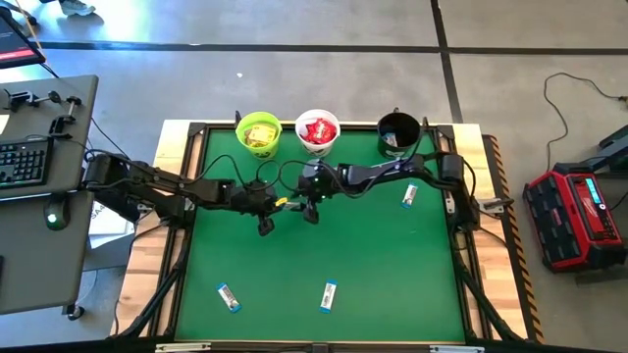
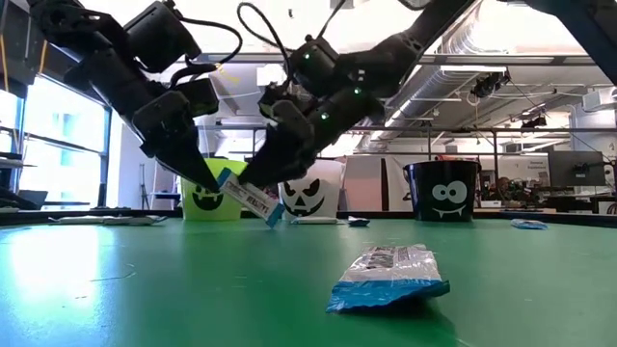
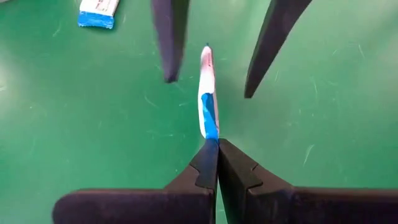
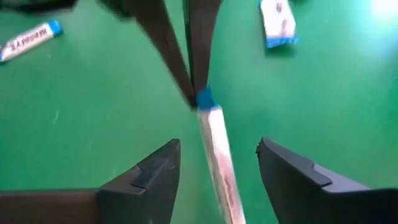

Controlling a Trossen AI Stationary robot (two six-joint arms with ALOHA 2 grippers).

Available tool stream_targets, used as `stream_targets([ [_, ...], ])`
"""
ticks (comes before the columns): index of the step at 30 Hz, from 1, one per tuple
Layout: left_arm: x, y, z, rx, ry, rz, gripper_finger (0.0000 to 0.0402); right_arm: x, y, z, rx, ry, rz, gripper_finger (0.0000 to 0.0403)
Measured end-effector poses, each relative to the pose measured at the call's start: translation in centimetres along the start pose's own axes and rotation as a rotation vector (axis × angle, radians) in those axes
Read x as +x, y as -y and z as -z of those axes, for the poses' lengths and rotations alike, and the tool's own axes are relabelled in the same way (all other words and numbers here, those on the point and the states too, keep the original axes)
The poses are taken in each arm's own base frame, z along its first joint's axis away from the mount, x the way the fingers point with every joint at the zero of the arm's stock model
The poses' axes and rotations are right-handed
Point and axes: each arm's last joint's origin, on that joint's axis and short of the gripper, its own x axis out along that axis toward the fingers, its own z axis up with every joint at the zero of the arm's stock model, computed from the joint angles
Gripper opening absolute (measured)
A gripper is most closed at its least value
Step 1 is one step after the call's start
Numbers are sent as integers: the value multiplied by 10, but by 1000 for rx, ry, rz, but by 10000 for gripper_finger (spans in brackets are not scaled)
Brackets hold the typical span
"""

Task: Sort candy by brand, put in halloween buckets
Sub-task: Put the white chocolate bar into the black bucket

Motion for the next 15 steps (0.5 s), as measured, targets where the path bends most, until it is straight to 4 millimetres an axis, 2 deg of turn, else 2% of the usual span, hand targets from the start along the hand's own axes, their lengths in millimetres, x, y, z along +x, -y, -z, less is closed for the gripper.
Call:
stream_targets([
  [7, 0, 0, -1, 0, 15, -15, 0, 2, 6, 6, 28, -24, -47, 155],
  [15, 0, 0, -4, -7, 46, -10, 0, 2, 5, 7, 33, -34, -71, 49],
])
